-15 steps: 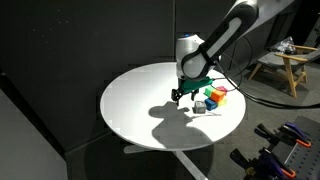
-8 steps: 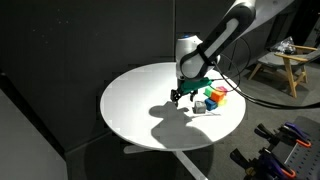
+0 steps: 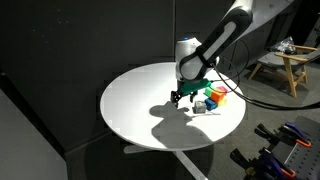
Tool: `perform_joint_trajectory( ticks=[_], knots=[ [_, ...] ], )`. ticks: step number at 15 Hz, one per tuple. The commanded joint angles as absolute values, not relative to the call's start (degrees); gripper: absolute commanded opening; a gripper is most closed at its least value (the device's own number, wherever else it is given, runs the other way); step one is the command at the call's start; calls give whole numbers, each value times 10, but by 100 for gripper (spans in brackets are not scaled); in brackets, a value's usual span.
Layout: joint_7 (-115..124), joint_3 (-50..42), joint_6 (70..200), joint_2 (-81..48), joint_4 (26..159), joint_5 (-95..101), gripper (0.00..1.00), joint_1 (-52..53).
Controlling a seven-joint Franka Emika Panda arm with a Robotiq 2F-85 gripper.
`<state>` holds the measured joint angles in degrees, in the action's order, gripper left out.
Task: Pick up the gray block and put it on the left side of the stacked blocks on the table, move the gray block a little to the right
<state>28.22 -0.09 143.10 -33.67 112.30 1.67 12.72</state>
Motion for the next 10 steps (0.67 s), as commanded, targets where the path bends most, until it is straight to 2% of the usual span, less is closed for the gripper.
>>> perform_joint_trajectory(
  ticks=[1,10],
  knots=[
    [259,0,1433,-346,1111,3,100,122],
    [255,-1,1433,-357,1108,3,100,121]
  ],
)
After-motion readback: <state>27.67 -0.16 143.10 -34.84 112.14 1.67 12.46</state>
